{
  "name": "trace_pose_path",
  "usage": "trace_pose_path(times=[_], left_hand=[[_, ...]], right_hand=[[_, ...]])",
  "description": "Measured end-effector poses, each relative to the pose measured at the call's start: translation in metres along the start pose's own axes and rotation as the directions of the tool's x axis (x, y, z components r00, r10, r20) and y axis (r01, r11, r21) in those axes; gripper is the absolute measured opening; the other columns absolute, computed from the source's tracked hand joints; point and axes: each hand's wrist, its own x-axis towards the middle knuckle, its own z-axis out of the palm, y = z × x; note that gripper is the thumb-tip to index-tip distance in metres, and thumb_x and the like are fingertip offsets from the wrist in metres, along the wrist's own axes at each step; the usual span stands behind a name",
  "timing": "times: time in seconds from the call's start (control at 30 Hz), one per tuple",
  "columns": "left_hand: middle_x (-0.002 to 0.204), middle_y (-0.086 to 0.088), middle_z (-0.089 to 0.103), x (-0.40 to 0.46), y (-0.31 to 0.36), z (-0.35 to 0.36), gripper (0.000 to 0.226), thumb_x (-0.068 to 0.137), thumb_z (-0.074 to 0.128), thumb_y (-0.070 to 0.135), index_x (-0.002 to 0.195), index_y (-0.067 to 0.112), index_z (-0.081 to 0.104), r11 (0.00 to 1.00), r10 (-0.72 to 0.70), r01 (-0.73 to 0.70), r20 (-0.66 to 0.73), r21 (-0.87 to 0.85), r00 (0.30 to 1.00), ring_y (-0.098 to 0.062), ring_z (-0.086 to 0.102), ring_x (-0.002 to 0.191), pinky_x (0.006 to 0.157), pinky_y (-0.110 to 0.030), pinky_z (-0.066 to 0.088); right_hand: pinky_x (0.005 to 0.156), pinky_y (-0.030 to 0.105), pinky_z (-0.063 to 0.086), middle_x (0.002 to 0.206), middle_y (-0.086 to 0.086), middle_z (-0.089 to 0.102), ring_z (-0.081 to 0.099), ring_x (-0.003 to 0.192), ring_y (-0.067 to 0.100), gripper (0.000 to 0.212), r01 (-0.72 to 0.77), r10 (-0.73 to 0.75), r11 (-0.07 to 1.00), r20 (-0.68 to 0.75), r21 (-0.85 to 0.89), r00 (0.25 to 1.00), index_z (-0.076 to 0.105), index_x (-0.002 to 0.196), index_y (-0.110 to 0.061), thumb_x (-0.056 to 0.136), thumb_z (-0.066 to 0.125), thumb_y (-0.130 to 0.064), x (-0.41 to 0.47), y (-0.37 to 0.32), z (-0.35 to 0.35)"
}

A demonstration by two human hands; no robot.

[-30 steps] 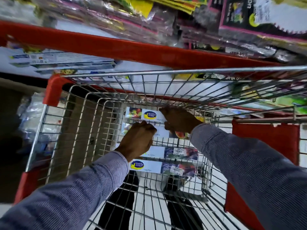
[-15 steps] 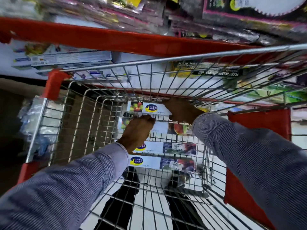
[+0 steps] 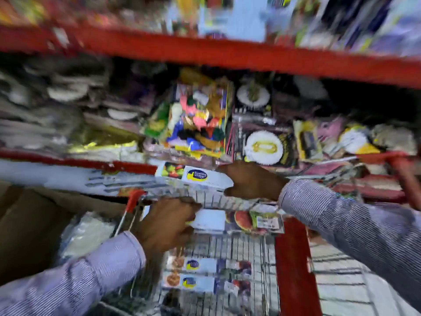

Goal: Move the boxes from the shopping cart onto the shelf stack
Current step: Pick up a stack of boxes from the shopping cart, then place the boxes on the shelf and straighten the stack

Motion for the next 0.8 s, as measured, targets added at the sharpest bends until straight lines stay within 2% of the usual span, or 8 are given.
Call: trace_pose_path(times=[0.13, 0.17, 0.23, 0.27, 0.37, 0.53, 0.67, 0.8], left_hand=[[0.106, 0.001, 0.077, -0.006, 0.01, -0.101, 0.06, 0.053, 0.072, 0.035, 0.112, 0.027, 0.07, 0.997, 0.01, 0.0, -0.133, 0.072, 0.991, -0.025, 0.071, 0.091, 0.063, -0.03, 0.06], [0.111, 0.002, 0.075, -0.006, 0.015, -0.124, 0.061, 0.056, 0.07, 0.037, 0.117, 0.028, 0.068, 0.997, 0.005, 0.007, -0.154, 0.076, 0.988, -0.024, 0.07, 0.097, 0.069, -0.031, 0.06], [0.116, 0.003, 0.073, 0.0, 0.019, -0.167, 0.059, 0.063, 0.061, 0.047, 0.12, 0.029, 0.065, 0.996, 0.001, 0.015, -0.189, 0.085, 0.982, -0.024, 0.067, 0.105, 0.079, -0.036, 0.057], [0.114, 0.004, 0.073, 0.004, 0.019, -0.179, 0.06, 0.064, 0.056, 0.052, 0.119, 0.029, 0.065, 0.996, 0.008, 0.01, -0.196, 0.089, 0.981, -0.024, 0.066, 0.106, 0.08, -0.036, 0.056], [0.111, 0.008, 0.074, 0.013, 0.02, -0.229, 0.054, 0.066, 0.06, 0.054, 0.116, 0.032, 0.064, 0.993, 0.014, 0.015, -0.258, 0.114, 0.966, -0.018, 0.067, 0.104, 0.078, -0.035, 0.057], [0.112, 0.014, 0.075, 0.036, 0.017, -0.283, 0.061, 0.064, 0.072, 0.048, 0.123, 0.046, 0.057, 0.998, -0.003, 0.021, -0.294, 0.059, 0.956, -0.01, 0.068, 0.102, 0.079, -0.03, 0.058], [0.112, 0.012, 0.073, 0.054, 0.014, -0.31, 0.057, 0.063, 0.072, 0.042, 0.119, 0.034, 0.067, 0.997, -0.022, 0.041, -0.292, 0.059, 0.956, -0.013, 0.065, 0.104, 0.086, -0.03, 0.054], [0.114, 0.003, 0.072, 0.07, 0.009, -0.329, 0.049, 0.073, 0.077, 0.031, 0.121, 0.028, 0.068, 0.997, -0.027, 0.049, -0.292, 0.066, 0.956, -0.02, 0.062, 0.106, 0.087, -0.031, 0.052]], right_hand=[[0.067, 0.028, 0.035, 0.114, 0.016, 0.065, 0.06, 0.104, 0.032, 0.052, 0.043, -0.051, 0.995, -0.1, -0.086, 0.994, 0.054, 0.127, -0.008, 0.083, 0.069, -0.031, -0.023, -0.024, -0.114], [0.068, 0.026, 0.039, 0.112, 0.015, 0.066, 0.061, 0.101, 0.032, 0.051, 0.036, -0.049, 0.994, -0.123, -0.101, 0.991, 0.055, 0.126, -0.009, 0.082, 0.07, -0.031, -0.029, -0.03, -0.138], [0.075, 0.036, 0.051, 0.111, 0.015, 0.067, 0.061, 0.098, 0.032, 0.051, 0.033, -0.057, 0.99, -0.18, -0.135, 0.982, 0.056, 0.124, -0.012, 0.08, 0.07, -0.033, -0.042, -0.039, -0.184], [0.079, 0.039, 0.052, 0.113, 0.014, 0.066, 0.06, 0.1, 0.032, 0.051, 0.049, -0.08, 0.987, -0.208, -0.15, 0.975, 0.056, 0.124, -0.012, 0.08, 0.07, -0.032, -0.046, -0.042, -0.197], [0.089, 0.035, 0.042, 0.121, 0.017, 0.058, 0.053, 0.112, 0.031, 0.051, 0.048, -0.099, 0.981, -0.279, -0.187, 0.955, 0.054, 0.129, -0.01, 0.083, 0.07, -0.026, -0.056, -0.047, -0.245], [0.098, 0.037, 0.041, 0.129, 0.016, 0.052, 0.048, 0.121, 0.031, 0.057, -0.03, -0.032, 0.986, -0.364, -0.165, 0.931, 0.05, 0.135, -0.011, 0.084, 0.069, -0.026, -0.044, -0.035, -0.29], [0.098, 0.034, 0.037, 0.131, 0.019, 0.051, 0.045, 0.124, 0.033, 0.051, -0.091, 0.024, 0.986, -0.414, -0.142, 0.91, 0.048, 0.137, -0.011, 0.09, 0.063, -0.018, -0.021, -0.023, -0.314], [0.103, 0.033, 0.035, 0.133, 0.02, 0.051, 0.045, 0.127, 0.033, 0.051, -0.176, 0.105, 0.978, -0.472, -0.108, 0.875, 0.048, 0.136, -0.007, 0.089, 0.063, -0.019, 0.013, -0.002, -0.325]])
